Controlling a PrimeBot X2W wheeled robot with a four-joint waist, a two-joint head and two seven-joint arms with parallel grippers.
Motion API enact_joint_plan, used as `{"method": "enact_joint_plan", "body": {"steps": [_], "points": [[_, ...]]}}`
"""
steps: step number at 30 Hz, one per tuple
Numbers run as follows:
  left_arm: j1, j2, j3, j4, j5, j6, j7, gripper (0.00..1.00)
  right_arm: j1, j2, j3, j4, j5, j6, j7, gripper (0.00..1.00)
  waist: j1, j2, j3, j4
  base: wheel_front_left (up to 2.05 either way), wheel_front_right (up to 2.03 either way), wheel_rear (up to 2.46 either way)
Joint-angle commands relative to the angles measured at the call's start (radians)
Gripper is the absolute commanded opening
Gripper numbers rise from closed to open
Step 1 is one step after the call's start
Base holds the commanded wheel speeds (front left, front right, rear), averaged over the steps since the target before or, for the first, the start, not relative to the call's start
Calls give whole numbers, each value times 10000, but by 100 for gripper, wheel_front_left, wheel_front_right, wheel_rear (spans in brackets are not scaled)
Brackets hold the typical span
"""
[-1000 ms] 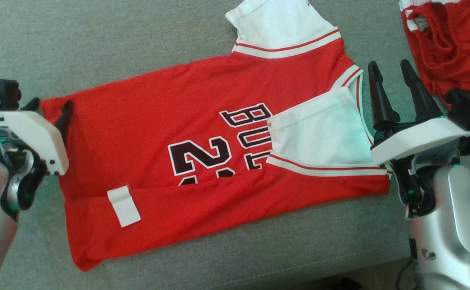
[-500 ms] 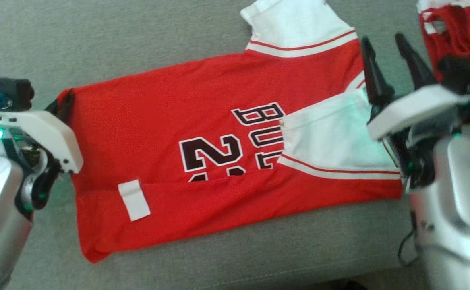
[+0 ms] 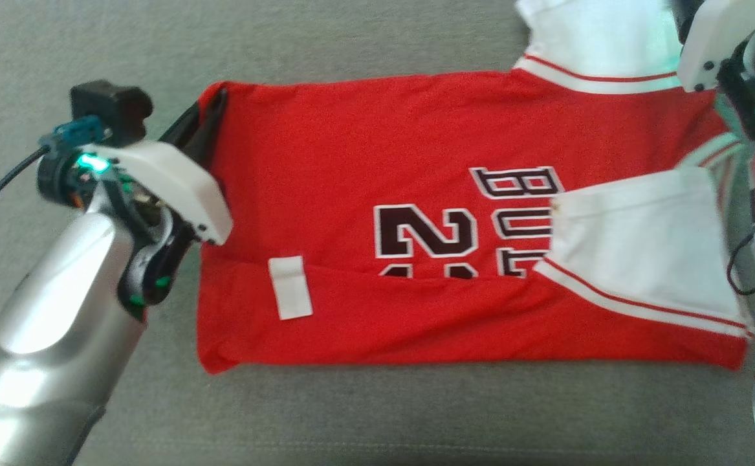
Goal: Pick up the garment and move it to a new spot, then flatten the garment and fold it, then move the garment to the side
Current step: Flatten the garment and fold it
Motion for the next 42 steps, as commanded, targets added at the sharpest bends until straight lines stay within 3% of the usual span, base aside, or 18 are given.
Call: {"method": "enact_joint_plan", "body": {"steps": [1,9,16,17,18,21,22,32,42], "points": [[-552,227,356,-194,115,-36,-146,0,-432,-5,18,-48,-23,37,137,100,-1,0,338,428,0,0,0],[-1082,-428,77,241,183,-292,-520,0,-1545,-50,-576,1770,-355,37,270,100,-1,0,669,927,0,0,0],[-1200,-614,-41,518,163,-438,-670,0,-1895,41,-384,2679,-370,37,402,100,-1,0,683,1015,0,0,0],[-1206,-611,-44,559,154,-457,-683,0,-1914,56,-289,2790,-358,37,437,81,-1,0,677,1003,0,0,0],[-1210,-604,-46,601,145,-475,-695,0,-1924,68,-179,2886,-334,37,461,49,-1,0,666,991,0,0,0],[-1226,-571,-36,705,121,-504,-726,0,-1919,35,112,3108,-321,37,459,7,-1,0,637,932,0,0,0],[-1236,-563,-30,729,115,-505,-737,0,-1910,21,198,3166,-327,37,425,0,-1,0,630,909,0,0,0],[-1150,-363,107,1156,76,-476,-1023,0,-1887,74,478,3179,189,37,-1481,0,-1,0,186,428,0,0,0],[-259,154,166,1376,-39,-422,-1229,0,-563,-56,1625,2293,1824,37,-2776,0,-1,0,-1200,-474,0,0,0]]}}
